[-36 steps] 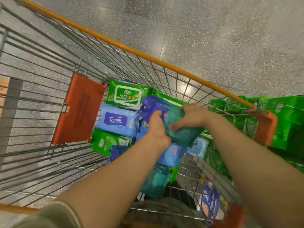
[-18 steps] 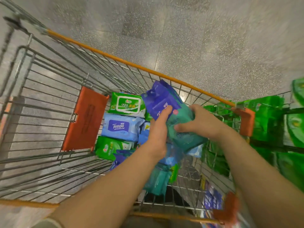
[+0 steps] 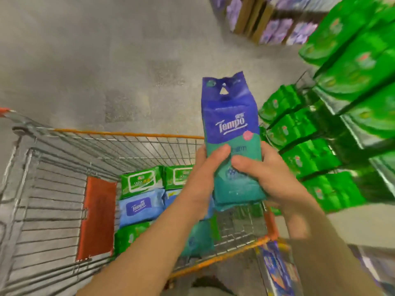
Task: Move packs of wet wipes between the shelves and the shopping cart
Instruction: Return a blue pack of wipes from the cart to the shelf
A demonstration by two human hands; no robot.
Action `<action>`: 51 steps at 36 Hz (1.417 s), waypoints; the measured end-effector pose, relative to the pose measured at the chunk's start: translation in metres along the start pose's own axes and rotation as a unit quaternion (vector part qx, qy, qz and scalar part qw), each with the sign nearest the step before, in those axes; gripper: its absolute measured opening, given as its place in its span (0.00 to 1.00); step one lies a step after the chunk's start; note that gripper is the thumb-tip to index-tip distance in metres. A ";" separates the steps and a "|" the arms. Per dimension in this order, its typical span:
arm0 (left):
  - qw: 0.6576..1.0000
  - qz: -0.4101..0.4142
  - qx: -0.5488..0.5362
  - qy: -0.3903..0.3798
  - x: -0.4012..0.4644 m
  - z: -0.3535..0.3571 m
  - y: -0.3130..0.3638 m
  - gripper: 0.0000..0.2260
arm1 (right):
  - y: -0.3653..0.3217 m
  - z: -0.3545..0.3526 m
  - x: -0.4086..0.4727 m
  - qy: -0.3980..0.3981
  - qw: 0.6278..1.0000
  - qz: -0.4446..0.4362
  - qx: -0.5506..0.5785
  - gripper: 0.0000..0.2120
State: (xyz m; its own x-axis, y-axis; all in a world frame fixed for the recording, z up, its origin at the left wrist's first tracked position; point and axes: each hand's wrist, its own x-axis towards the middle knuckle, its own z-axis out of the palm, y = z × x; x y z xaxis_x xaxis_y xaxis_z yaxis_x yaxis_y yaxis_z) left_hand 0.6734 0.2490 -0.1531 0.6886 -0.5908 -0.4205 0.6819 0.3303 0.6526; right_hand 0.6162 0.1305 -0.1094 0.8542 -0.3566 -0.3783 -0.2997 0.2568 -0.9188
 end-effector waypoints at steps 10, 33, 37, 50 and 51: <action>0.975 -0.054 0.074 -0.200 -0.094 0.100 0.021 0.13 | -0.051 -0.007 -0.144 0.174 0.974 -0.108 0.092 0.27; 0.853 -0.136 0.217 -0.454 -0.321 0.258 -0.151 0.41 | -0.010 -0.114 -0.489 0.415 0.856 -0.280 0.127 0.16; 0.824 -0.147 0.241 -0.492 -0.361 0.273 -0.189 0.38 | 0.007 -0.135 -0.548 0.438 0.840 -0.283 0.151 0.17; 0.782 -0.149 0.260 -0.547 -0.419 0.311 -0.252 0.30 | 0.036 -0.188 -0.637 0.419 0.836 -0.303 0.186 0.18; 0.781 -0.151 0.252 -0.552 -0.418 0.314 -0.255 0.30 | 0.035 -0.191 -0.637 0.413 0.838 -0.304 0.185 0.18</action>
State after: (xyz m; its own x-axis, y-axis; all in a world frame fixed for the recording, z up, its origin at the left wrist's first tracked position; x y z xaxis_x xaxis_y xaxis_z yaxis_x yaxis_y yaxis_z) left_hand 0.1349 0.1806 0.0540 -0.3066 -0.9517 0.0137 0.3971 -0.1148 0.9106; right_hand -0.0199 0.1950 0.0777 0.1695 -0.9839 0.0575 0.3660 0.0087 -0.9306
